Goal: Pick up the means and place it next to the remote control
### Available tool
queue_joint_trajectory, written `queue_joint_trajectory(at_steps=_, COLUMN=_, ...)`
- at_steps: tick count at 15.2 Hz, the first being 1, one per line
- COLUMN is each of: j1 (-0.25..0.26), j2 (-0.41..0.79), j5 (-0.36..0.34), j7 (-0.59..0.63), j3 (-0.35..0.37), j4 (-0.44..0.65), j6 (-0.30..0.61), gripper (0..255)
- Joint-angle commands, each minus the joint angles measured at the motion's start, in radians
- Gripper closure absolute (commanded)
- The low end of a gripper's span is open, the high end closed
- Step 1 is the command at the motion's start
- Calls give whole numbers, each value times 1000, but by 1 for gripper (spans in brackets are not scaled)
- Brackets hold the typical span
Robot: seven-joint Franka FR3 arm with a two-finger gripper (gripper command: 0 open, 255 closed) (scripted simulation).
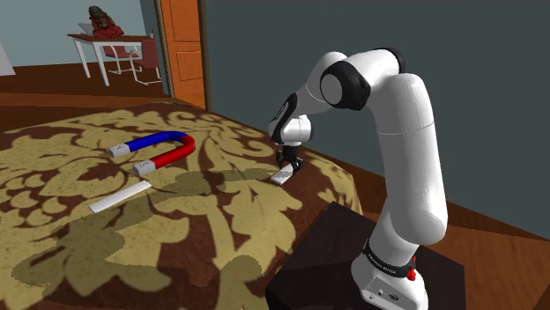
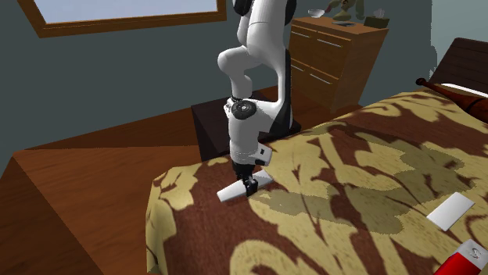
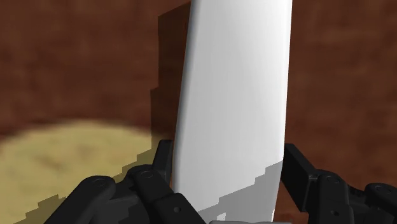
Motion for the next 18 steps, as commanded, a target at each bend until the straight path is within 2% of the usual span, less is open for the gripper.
queue_joint_trajectory(at_steps=1, j1=12, j2=-20, j5=-19, j7=14, j3=-15, j4=-1, j6=-18, gripper=255)
queue_joint_trajectory(at_steps=13, j1=77, j2=-150, j5=-141, j7=96, j3=-99, j4=0, j6=-127, gripper=255)
queue_joint_trajectory(at_steps=18, j1=169, j2=-159, j5=-156, j7=223, j3=-72, j4=-3, j6=-124, gripper=255)
